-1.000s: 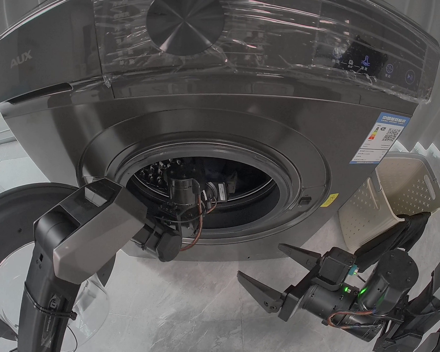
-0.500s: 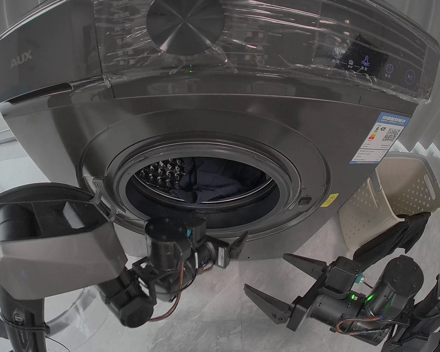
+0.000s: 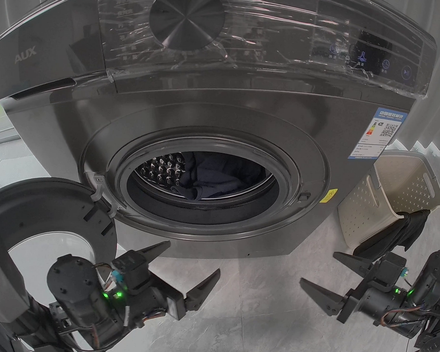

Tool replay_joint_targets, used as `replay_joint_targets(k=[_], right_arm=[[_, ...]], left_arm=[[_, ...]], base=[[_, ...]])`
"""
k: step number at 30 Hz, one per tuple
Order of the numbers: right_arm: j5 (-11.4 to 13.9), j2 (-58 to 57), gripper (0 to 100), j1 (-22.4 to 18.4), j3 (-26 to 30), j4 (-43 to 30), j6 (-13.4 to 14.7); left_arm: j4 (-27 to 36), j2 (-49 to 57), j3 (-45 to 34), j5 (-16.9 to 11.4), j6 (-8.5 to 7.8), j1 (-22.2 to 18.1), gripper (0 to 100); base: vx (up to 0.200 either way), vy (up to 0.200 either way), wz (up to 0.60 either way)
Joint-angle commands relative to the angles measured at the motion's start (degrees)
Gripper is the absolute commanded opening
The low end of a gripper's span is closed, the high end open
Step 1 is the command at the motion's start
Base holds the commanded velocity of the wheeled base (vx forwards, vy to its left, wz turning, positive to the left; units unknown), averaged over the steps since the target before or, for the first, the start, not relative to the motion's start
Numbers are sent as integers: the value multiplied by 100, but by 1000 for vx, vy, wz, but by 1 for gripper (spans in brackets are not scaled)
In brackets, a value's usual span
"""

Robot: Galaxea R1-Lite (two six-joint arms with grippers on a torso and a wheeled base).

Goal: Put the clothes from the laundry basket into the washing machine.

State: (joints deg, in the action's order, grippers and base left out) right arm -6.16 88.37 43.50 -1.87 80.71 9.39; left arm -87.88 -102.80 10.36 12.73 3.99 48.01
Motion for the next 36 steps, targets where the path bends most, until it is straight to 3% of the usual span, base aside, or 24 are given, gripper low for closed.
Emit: replay_joint_targets(k=[1, 4, 10, 12, 15, 16, 21, 24, 28, 30, 32, 36], right_arm=[[-70, -1814, 100, -649, 187, -1339, -25], [-70, -2526, 100, -755, 187, -2244, -25], [-26, -3687, 100, -1528, 187, -3554, -25], [-26, -4328, 100, -1968, 187, -4213, -69], [-8, -5005, 100, -2425, 187, -4679, -253], [36, -5515, 100, -2759, 187, -4995, -332], [159, -6675, 100, -3233, 187, -5839, -464], [176, -7088, 100, -3356, 187, -6208, -464], [185, -7861, 100, -3541, 187, -7272, -464], [185, -8274, 100, -3682, 187, -7781, -446], [71, -8380, 100, -3734, 187, -7799, -403], [-140, -8318, 100, -3787, 187, -7773, -464]], left_arm=[[-71, 1421, -887, 134, 32, 25, 100], [61, 2036, -1036, 151, 67, -72, 100], [1221, 3425, -1036, 142, 94, -503, 100], [2188, 4075, -1036, 160, 58, -740, 100], [3040, 4699, -1036, 160, 94, -1197, 100], [3638, 5288, -1036, 81, 102, -1373, 100], [4868, 6589, -1036, -130, 278, -1804, 100], [5281, 7160, -1036, -209, 243, -2067, 100], [6187, 8109, -1036, -649, 217, -2744, 100], [6617, 8496, -1036, -833, 120, -3078, 100], [6951, 8804, -1036, -1018, 14, -3350, 100], [8120, 9823, -1036, -1352, 6, -3825, 100]], base=[[-200, 0, 0], [-200, 0, 0], [-100, 0, 0], [-200, 0, 0], [0, 0, 0], [-200, 0, 0], [-80, 0, 0], [-200, 0, 0], [0, 0, 0], [0, 0, 0], [0, 0, 0], [0, 0, 0]])
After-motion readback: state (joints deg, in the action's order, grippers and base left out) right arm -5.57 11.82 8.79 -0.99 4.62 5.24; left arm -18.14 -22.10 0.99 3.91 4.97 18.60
